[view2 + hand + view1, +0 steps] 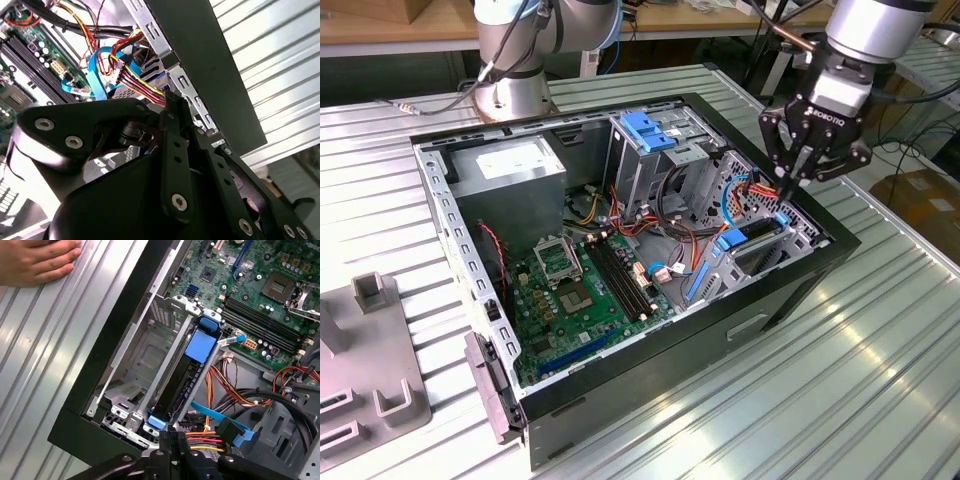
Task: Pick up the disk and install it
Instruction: 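Insert the first disk wire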
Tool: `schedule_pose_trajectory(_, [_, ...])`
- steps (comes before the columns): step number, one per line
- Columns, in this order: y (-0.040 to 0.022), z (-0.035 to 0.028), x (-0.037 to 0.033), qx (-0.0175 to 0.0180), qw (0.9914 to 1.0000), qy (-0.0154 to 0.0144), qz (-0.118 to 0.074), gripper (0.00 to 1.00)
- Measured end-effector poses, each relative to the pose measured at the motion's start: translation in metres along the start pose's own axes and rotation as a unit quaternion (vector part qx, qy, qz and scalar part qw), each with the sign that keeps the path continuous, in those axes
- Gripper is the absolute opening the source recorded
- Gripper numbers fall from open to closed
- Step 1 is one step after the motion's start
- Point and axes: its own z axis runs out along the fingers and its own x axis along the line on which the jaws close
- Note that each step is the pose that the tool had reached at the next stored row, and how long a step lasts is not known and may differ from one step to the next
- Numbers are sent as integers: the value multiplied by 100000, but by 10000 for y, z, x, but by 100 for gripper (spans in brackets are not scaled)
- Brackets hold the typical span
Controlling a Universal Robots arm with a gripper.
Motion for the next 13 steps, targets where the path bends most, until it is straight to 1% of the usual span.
schedule_pose_trajectory(1, [0,2,0,-122,99987,-34,1586,17])
schedule_pose_trajectory(3, [0,6,0,-337,99897,-115,4517,17])
schedule_pose_trajectory(5, [0,8,-1,-449,99815,-154,6064,17])
schedule_pose_trajectory(6, [1,9,-1,-527,99745,-184,7114,17])
schedule_pose_trajectory(7, [14,10,-9,-541,99723,-207,7412,17])
schedule_pose_trajectory(8, [26,9,-14,-551,99723,-195,7418,17])
schedule_pose_trajectory(10, [34,8,-17,-550,99719,-192,7473,17])
schedule_pose_trajectory(11, [34,8,-18,-566,99703,-195,7676,17])
schedule_pose_trajectory(13, [35,9,-19,-651,99611,-223,8789,17])
